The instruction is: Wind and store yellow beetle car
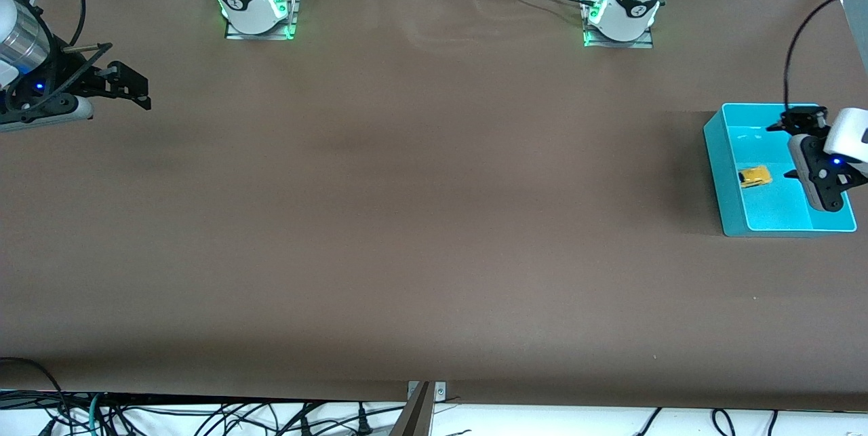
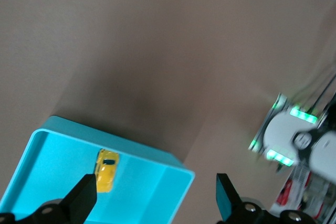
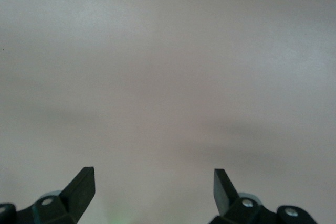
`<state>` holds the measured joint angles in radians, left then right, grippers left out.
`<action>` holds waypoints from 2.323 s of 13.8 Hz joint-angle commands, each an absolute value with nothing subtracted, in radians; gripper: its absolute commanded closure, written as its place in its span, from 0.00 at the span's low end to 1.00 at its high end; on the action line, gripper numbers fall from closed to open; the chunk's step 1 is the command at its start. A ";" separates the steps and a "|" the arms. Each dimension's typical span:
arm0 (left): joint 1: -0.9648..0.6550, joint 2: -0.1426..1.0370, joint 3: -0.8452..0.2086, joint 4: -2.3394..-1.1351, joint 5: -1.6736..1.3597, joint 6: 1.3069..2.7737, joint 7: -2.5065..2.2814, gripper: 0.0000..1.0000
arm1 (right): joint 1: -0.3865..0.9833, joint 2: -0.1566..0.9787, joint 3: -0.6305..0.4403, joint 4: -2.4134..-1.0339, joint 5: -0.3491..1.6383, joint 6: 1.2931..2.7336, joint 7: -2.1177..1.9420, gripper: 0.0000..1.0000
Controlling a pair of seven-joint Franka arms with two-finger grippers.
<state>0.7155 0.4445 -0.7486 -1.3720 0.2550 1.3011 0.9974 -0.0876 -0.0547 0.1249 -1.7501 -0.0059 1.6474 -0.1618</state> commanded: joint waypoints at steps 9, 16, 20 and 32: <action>0.695 0.284 -0.954 -1.411 0.156 1.371 0.384 0.00 | -0.087 -0.041 0.123 -1.717 -0.015 1.621 -0.150 0.00; 0.194 0.103 -0.323 -1.524 0.012 1.492 0.350 0.00 | -0.087 -0.040 0.123 -1.717 -0.014 1.621 -0.149 0.00; -0.017 -0.041 -0.088 -1.729 -0.024 1.683 0.261 0.00 | -0.087 -0.038 0.123 -1.717 -0.014 1.621 -0.149 0.00; -0.026 0.003 -0.083 -1.675 -0.025 1.678 0.011 0.00 | -0.087 -0.040 0.123 -1.717 -0.009 1.620 -0.149 0.00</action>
<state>-0.0248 -0.0212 -0.0862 -1.7164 -0.0073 1.6834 0.0250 -0.0876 -0.0490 0.1219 -1.7460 -0.0059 1.6472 -0.1616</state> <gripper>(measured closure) 0.000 0.000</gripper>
